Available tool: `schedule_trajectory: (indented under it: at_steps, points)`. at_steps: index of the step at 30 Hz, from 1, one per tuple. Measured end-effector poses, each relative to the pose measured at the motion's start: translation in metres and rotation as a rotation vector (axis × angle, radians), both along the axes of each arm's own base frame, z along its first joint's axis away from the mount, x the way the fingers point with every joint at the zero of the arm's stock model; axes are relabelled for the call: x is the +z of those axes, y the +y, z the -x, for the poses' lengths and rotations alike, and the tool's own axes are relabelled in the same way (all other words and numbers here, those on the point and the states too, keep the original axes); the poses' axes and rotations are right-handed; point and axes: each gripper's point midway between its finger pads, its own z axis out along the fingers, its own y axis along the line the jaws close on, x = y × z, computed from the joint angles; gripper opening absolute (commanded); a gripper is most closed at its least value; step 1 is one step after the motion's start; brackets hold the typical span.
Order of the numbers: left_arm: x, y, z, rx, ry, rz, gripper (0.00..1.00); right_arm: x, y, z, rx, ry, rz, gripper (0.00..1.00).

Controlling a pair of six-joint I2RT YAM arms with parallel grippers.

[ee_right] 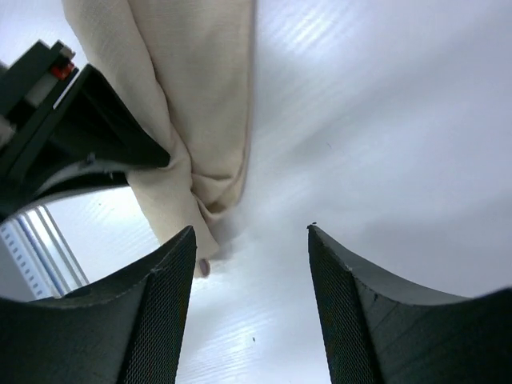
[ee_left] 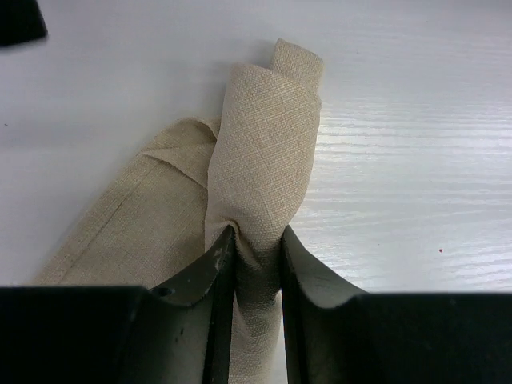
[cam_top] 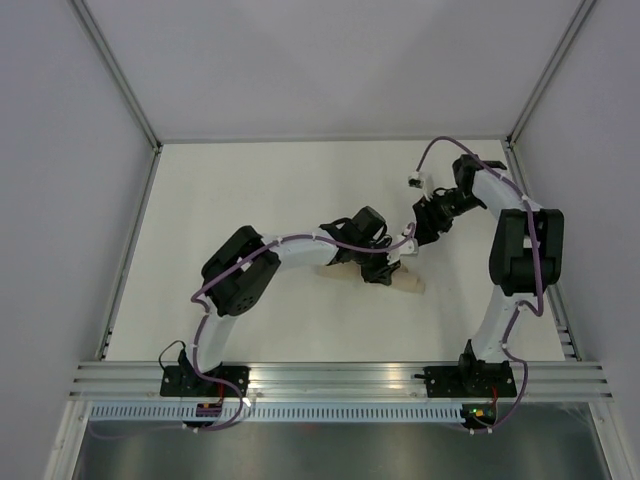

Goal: Fold the napkin, place the utensils inside, and roll it up
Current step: Roll the napkin with the utensil

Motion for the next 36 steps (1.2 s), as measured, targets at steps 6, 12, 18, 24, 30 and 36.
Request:
schedule_trajectory:
  at_steps: [6,12,18,24,30,36]
  points:
    - [0.001,0.001,-0.003,-0.025,0.187,0.035,0.02,0.012,-0.027,0.018,-0.076,-0.163,-0.007,0.67]
    - [0.001,0.003,-0.004,-0.056,0.394,0.052,0.02,0.014,-0.016,0.064,-0.002,-0.390,0.027,0.71]
    - [0.001,0.010,0.006,-0.064,0.595,0.049,0.02,0.003,0.016,0.091,0.161,-0.606,0.096,0.73]
    - [0.001,0.016,0.016,-0.046,0.727,0.018,0.02,-0.014,0.043,0.111,0.297,-0.681,0.134,0.73]
    - [0.001,0.017,0.018,-0.032,0.762,0.001,0.02,-0.015,0.055,0.109,0.333,-0.730,0.160,0.73]
    - [0.000,0.018,0.019,-0.024,0.781,-0.011,0.02,-0.033,0.067,0.117,0.396,-0.727,0.189,0.69]
